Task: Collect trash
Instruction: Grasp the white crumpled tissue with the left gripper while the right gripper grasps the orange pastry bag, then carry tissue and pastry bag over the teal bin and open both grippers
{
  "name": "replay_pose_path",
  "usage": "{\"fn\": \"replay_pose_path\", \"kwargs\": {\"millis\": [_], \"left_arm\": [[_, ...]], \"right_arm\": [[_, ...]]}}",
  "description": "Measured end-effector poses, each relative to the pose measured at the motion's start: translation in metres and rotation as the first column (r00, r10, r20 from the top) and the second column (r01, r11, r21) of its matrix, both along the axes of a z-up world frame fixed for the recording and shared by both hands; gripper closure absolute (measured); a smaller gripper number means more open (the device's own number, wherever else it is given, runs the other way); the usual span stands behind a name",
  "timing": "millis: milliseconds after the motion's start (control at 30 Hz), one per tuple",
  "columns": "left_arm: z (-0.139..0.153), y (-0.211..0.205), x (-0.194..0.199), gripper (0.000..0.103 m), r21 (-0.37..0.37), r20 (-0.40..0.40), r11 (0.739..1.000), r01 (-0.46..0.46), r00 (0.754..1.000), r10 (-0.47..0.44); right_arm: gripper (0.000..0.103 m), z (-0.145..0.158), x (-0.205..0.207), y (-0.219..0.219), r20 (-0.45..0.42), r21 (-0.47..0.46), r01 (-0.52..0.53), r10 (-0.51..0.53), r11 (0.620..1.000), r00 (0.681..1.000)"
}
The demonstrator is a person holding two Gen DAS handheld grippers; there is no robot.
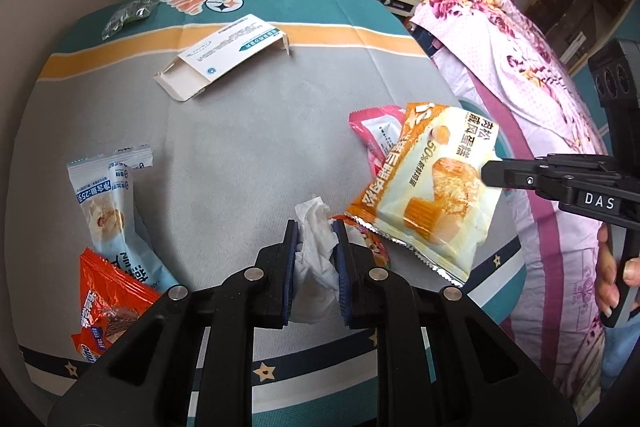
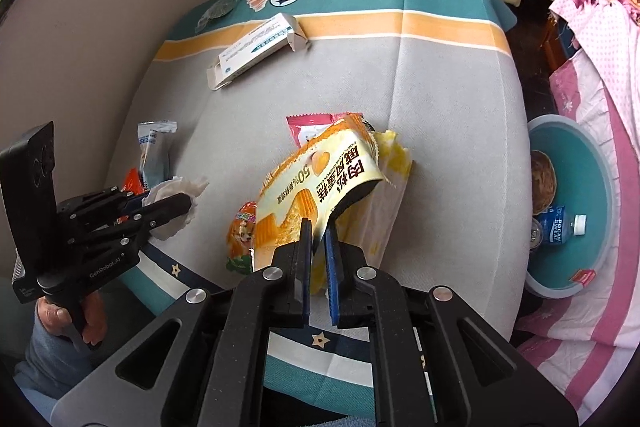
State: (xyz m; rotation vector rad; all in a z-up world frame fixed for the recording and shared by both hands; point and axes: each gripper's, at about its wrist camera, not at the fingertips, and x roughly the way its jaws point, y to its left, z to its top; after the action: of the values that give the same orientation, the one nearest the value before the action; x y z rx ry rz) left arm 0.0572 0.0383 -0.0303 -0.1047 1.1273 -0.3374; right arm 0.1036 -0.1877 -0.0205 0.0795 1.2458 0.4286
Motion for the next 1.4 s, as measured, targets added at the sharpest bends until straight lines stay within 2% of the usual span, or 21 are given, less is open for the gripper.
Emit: {"fn": "replay_pose_path", "kwargs": {"millis": [33, 67, 100, 267, 500, 533, 567, 600, 633, 667, 867, 1100, 1267, 1400], "left_arm": [[-0.003, -0.001, 0.002, 0.085, -0.001, -0.006, 1.0, 0.001, 1.0, -0.001], [-0.006, -0.001, 0.004, 0.085, -0.003, -0.012, 1.0, 0.004, 1.0, -0.004], [-0.008, -0.002, 0.005, 0.085, -0.005, -0.016, 1.0, 0.008, 1.0, -0.008], [-0.022, -0.007, 0.013, 0.085, -0.013, -0.044, 1.0, 0.022, 0.999, -0.023], [-0.034, -0.008, 0.018, 0.085, -0.028, -0.07, 0.999, 0.024, 0.997, -0.026], [-0.035, -0.008, 0.019, 0.085, -0.027, -0.071, 0.999, 0.023, 0.997, -0.025], [-0.035, -0.008, 0.019, 0.085, -0.021, -0.069, 1.0, 0.019, 0.997, -0.021], [-0.034, -0.007, 0.02, 0.085, -0.012, -0.065, 1.0, 0.014, 0.998, -0.015], [-0.034, -0.006, 0.02, 0.085, -0.012, -0.066, 1.0, 0.011, 0.998, -0.012], [-0.034, -0.004, 0.021, 0.085, -0.019, -0.069, 1.0, 0.009, 0.998, -0.01], [-0.025, -0.001, 0.018, 0.085, -0.021, -0.049, 1.0, -0.007, 0.999, 0.005], [0.004, -0.005, 0.015, 0.085, -0.004, 0.009, 1.0, -0.004, 1.0, 0.004], [0.027, -0.033, 0.022, 0.085, 0.008, 0.054, 1.0, 0.029, 0.998, -0.029], [0.041, -0.067, 0.032, 0.085, 0.023, 0.081, 0.997, 0.072, 0.994, -0.074]], "right_arm": [[0.08, -0.002, 0.002, -0.002, 0.001, -0.003, 0.01, -0.01, 1.0, 1.0], [0.06, -0.002, 0.004, -0.004, 0.002, -0.006, 0.021, -0.021, 1.0, 1.0], [0.054, -0.003, 0.006, -0.005, 0.002, -0.009, 0.027, -0.027, 1.0, 1.0], [0.044, -0.01, 0.017, -0.009, -0.015, 0.013, 0.051, -0.051, 0.999, 0.999], [0.044, -0.032, 0.03, 0.006, -0.057, 0.012, 0.027, -0.026, 1.0, 0.998], [0.05, -0.033, 0.03, 0.009, -0.062, 0.014, 0.017, -0.016, 1.0, 0.998], [0.064, -0.033, 0.029, 0.01, -0.057, 0.009, 0.008, -0.008, 1.0, 0.998], [0.068, -0.032, 0.027, 0.011, -0.051, 0.003, 0.003, -0.003, 1.0, 0.999], [0.078, -0.03, 0.027, 0.011, -0.049, 0.006, 0.001, -0.001, 1.0, 0.999], [0.084, -0.028, 0.026, 0.01, -0.05, 0.015, 0.001, -0.001, 1.0, 0.999], [0.087, -0.003, 0.016, 0.004, 0.006, 0.032, 0.001, -0.001, 0.999, 1.0], [0.087, 0.043, 0.016, -0.019, 0.125, 0.073, 0.057, -0.066, 0.996, 0.99], [0.087, 0.066, 0.017, -0.057, 0.195, 0.064, 0.134, -0.144, 0.989, 0.97], [0.087, 0.073, 0.016, -0.098, 0.23, 0.045, 0.212, -0.217, 0.976, 0.949]]}}
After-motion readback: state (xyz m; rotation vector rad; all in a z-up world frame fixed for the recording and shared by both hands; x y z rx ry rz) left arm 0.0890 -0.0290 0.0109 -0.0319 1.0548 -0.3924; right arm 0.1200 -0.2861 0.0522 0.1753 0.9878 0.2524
